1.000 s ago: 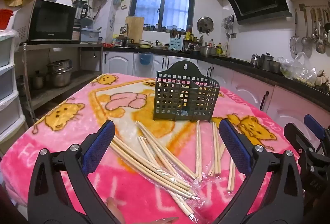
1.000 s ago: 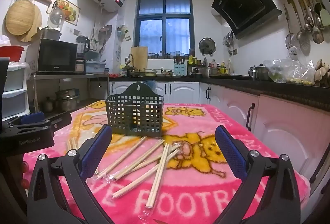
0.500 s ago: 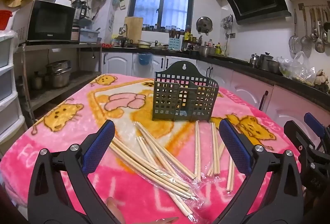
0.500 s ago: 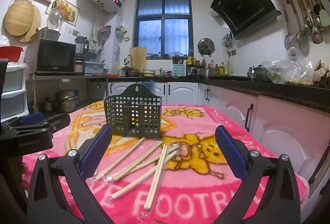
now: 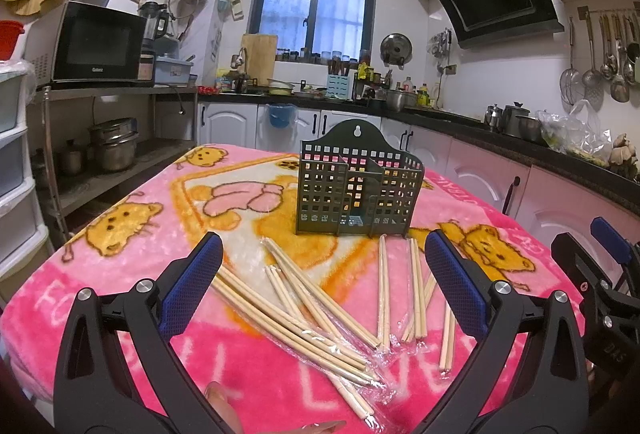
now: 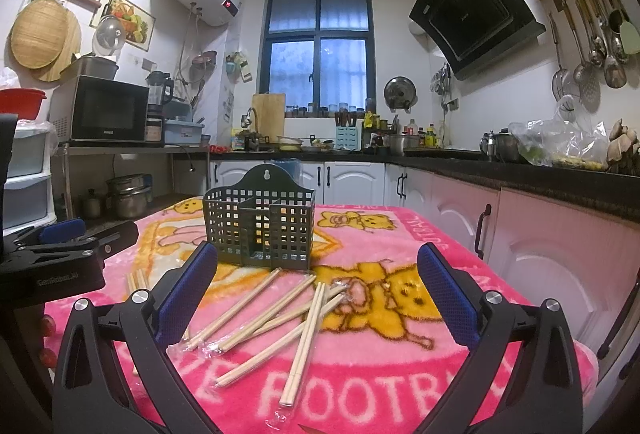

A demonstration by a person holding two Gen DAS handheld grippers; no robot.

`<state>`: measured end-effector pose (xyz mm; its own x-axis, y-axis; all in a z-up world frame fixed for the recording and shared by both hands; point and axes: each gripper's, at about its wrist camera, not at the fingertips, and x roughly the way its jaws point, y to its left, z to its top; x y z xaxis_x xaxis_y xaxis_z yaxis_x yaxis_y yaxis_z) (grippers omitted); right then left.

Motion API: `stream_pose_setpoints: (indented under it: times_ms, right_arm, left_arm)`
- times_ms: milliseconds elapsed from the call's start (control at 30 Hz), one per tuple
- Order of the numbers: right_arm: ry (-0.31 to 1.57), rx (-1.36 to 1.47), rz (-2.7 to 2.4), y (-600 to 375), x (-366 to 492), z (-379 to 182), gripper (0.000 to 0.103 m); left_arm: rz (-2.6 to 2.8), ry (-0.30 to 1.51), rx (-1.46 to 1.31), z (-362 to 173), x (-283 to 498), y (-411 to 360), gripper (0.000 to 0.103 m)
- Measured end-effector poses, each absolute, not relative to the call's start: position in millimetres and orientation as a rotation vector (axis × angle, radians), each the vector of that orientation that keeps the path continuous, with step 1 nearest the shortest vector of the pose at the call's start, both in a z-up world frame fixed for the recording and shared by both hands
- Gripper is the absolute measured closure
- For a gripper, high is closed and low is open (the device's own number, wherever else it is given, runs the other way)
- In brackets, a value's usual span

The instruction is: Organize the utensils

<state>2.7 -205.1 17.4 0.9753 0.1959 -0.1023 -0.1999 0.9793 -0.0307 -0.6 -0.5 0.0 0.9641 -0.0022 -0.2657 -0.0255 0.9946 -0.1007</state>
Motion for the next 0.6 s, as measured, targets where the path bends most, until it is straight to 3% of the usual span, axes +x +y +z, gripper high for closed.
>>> stream_pose_setpoints:
  times_ms: [600]
  right_arm:
    - [0.098,-0.041,0.203,-205.6,0.7,18.3,0.006]
  left_arm:
    - [0.01,0.267,-0.105,0.1,-1.1,-0.6,0.009]
